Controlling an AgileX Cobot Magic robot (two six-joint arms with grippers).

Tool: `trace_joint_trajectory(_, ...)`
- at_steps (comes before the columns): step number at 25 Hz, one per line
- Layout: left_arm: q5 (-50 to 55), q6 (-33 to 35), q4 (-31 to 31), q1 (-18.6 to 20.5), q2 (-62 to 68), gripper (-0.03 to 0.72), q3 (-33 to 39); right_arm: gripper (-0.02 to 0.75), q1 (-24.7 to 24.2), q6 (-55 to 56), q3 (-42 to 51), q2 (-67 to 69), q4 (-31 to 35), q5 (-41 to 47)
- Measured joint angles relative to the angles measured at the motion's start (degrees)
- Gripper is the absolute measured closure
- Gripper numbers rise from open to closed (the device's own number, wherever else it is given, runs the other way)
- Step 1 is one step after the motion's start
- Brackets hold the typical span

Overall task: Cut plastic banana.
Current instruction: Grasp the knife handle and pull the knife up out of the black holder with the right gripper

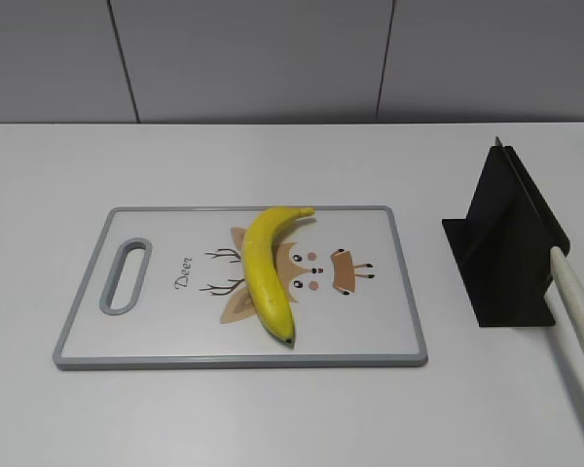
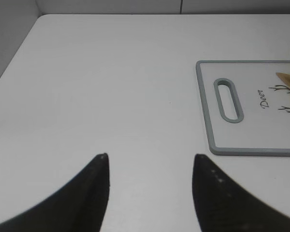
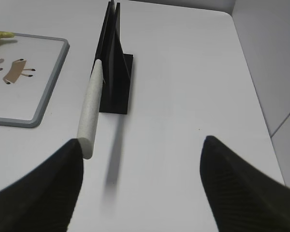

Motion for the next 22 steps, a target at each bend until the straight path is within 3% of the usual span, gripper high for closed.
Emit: trace_joint_trajectory(22, 0.00, 0.00, 0.00, 0.00, 0.00, 0.156, 0.00, 0.152, 0.00, 0.00, 0.00, 0.00, 0.00, 0.00)
